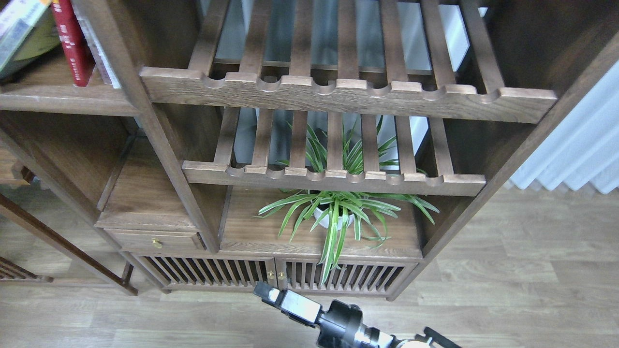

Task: Organize books on shelf

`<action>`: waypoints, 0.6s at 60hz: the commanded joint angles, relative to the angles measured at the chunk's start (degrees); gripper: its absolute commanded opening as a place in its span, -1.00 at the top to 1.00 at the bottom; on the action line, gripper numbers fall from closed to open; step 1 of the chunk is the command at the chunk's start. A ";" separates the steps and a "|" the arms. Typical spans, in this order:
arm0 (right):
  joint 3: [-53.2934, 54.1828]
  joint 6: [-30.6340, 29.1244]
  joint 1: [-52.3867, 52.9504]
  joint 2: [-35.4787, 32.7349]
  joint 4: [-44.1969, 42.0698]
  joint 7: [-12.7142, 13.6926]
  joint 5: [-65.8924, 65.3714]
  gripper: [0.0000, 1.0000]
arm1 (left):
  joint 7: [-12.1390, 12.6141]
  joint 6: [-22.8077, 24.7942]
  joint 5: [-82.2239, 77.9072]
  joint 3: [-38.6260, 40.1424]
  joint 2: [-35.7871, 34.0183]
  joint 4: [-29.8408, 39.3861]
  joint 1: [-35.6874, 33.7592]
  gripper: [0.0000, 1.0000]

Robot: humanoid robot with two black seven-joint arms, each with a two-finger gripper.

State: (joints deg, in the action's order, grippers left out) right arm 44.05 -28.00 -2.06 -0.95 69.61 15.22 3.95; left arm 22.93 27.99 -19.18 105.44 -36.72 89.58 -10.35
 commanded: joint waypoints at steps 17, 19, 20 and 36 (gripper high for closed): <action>4.20 0.00 1.62 0.95 -1.49 -0.19 0.09 -0.99 | -0.17 0.01 0.11 1.79 15.17 4.11 13.07 0.03; 4.20 0.00 1.62 0.95 -1.84 -0.27 0.18 -0.99 | -0.26 0.01 0.11 1.79 16.58 4.11 13.77 -0.01; 4.29 0.00 1.62 0.95 -2.02 -0.28 0.18 -0.99 | -0.26 0.01 0.11 1.79 17.11 4.11 14.04 -0.02; 4.29 0.00 1.97 0.95 -4.48 -0.36 1.50 -0.99 | -0.43 0.01 0.02 0.38 31.44 2.79 22.83 -0.55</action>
State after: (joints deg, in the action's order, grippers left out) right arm 48.34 -28.00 -0.44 0.01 65.85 14.86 4.70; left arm 22.55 27.99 -19.16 106.35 -9.62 93.07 9.42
